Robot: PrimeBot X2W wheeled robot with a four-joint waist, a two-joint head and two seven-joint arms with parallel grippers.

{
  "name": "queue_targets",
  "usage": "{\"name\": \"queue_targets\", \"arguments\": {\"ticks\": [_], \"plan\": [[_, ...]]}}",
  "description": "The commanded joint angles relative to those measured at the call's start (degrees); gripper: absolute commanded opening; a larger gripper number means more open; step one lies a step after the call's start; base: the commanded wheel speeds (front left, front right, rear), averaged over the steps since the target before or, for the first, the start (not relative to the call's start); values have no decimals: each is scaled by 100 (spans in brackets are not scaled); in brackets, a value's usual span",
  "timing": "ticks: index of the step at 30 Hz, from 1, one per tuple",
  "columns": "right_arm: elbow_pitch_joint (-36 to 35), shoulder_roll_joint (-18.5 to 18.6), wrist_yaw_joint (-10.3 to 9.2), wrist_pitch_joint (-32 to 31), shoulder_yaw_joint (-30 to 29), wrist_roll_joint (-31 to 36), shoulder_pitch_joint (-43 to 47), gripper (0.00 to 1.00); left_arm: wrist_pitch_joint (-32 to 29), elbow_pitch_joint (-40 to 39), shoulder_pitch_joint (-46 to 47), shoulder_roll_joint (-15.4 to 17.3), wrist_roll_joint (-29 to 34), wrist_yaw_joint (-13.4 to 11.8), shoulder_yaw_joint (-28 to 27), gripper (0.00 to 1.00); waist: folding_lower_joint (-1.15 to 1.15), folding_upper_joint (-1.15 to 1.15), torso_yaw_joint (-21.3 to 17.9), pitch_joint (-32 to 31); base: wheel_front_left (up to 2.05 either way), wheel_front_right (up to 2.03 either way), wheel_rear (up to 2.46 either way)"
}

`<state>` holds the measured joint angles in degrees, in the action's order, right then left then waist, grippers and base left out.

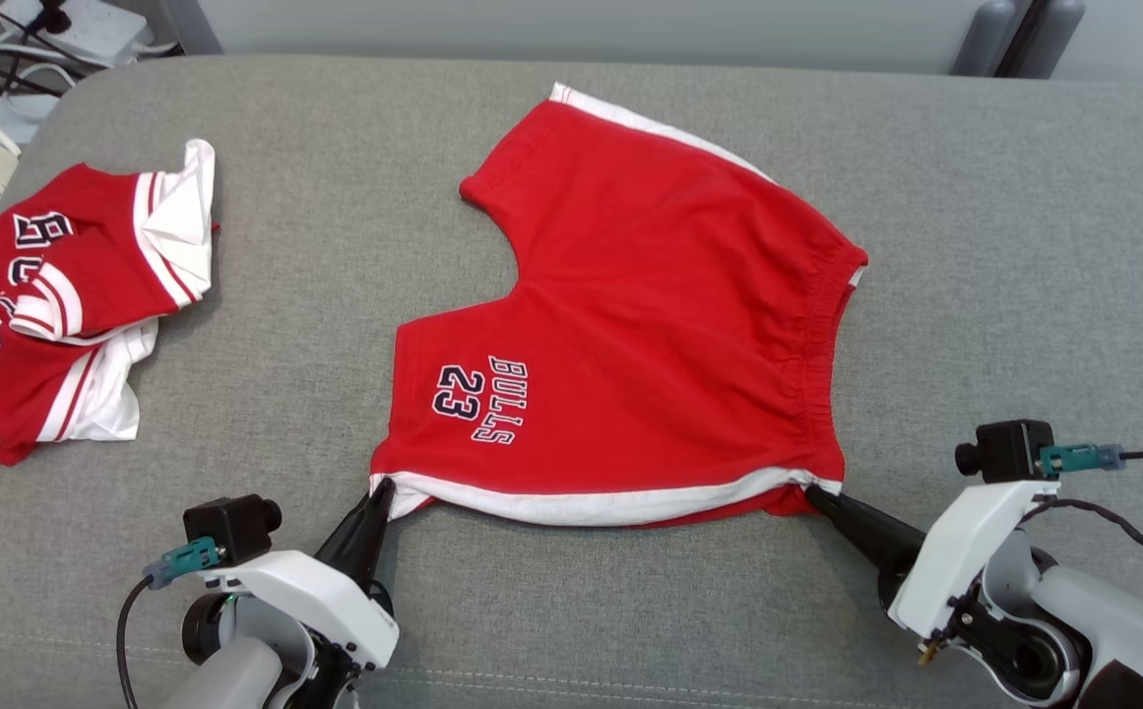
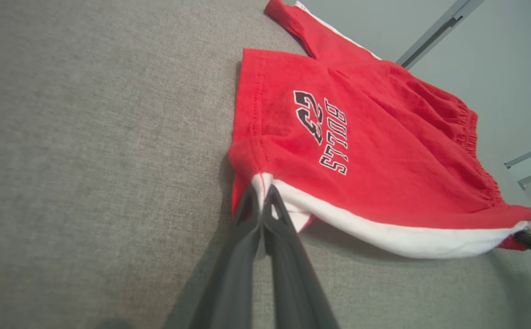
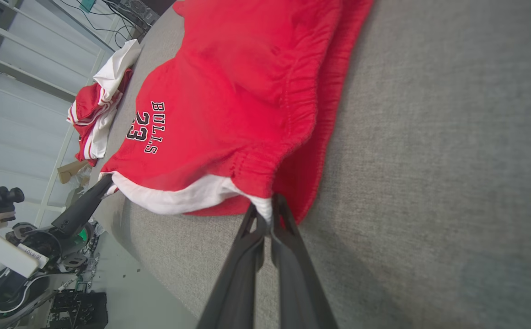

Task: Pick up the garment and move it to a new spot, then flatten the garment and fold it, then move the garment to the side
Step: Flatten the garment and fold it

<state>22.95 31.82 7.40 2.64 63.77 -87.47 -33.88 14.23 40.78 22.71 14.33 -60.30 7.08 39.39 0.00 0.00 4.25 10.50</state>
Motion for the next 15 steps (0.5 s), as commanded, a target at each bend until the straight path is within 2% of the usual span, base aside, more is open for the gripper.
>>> {"name": "queue_targets", "arguments": {"ticks": [1, 3, 4, 5, 6, 15], "plan": [[-71, 60, 9, 112, 14, 83, -92, 0, 76, -56, 265, 99, 51, 40, -259, 0, 0, 0, -2, 135, 0, 0, 0], [-76, 35, 9, 154, 40, 121, -161, 0, 76, -58, 295, 59, 99, 40, -316, 0, 0, 0, -2, 187, 0, 0, 0], [-78, 30, 9, 173, 55, 130, -183, 0, 76, -63, 298, 36, 115, 40, -336, 6, 0, 0, 1, 205, 0, 0, 0], [-79, 27, 9, 217, 86, 148, -218, 46, 76, -51, 306, 6, 172, 41, -368, 51, 0, 0, 6, 222, 0, 0, 0], [-73, 30, 9, 229, 108, 154, -229, 100, 76, -46, 302, -12, 186, 41, -398, 100, 0, 0, 9, 221, 0, 0, 0], [30, 159, 9, 480, 177, 127, -212, 100, 76, 78, 198, 42, 511, 41, -549, 100, 0, 0, 21, 2, 0, 0, 0]]}}
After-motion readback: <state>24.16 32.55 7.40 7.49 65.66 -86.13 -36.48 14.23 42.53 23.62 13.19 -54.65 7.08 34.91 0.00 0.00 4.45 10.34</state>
